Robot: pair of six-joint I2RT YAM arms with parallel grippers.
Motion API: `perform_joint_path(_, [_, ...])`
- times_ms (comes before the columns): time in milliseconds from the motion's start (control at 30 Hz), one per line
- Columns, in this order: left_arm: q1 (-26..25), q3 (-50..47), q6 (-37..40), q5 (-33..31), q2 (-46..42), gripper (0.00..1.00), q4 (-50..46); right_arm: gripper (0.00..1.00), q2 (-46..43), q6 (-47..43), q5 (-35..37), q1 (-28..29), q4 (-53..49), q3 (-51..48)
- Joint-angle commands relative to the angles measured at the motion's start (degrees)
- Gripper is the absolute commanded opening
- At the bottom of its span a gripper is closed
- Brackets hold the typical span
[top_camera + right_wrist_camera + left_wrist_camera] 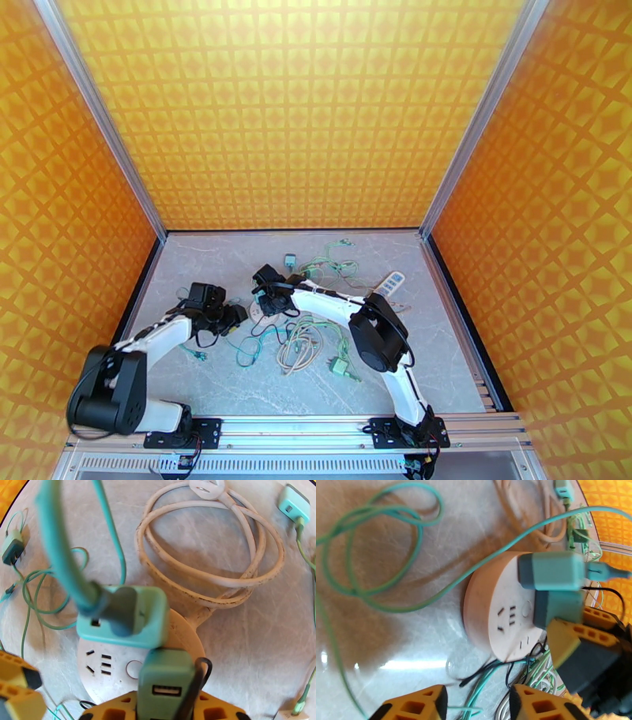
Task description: Pull the plug off the socket
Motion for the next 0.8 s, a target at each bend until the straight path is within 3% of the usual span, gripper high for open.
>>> perform_joint_path(0, [-0.56, 3.36, -0.38, 3.06, 2.80, 0.43, 3.63, 0.27, -1.74, -1.01, -3.03, -0.43, 1.57, -1.02])
perform_joint_path(333, [-3.03, 7.19, -1.51, 4.55, 11.71, 0.44, 8.37, 0.27, -3.11, 3.35, -4.55, -0.45, 1.77, -2.31])
perform_joint_path(533, [-4.94, 3.36, -7.04, 3.23, 13.32, 0.45, 14.57, 0.28, -2.84, 4.20, -7.80, -0.44, 1.18, -0.46])
perform_joint_path(600, [-5.92, 4.02, -6.31, 2.17, 14.29, 0.46, 12.46, 0.28, -2.55, 4.12, -7.83, -0.44, 0.43, 0.06])
perform_joint_path(700, [-7.25, 4.34, -6.25, -0.95, 14.83, 0.43, 9.96, 0.28, -2.59, 4.60, -8.73, -0.45, 1.35, -1.01])
perform_joint_path(767, [-7.74, 4.42, -6.68, -2.53, 14.96, 0.36, 8.68, 0.28, -2.31, 4.85, -9.35, -0.44, 1.60, -1.30])
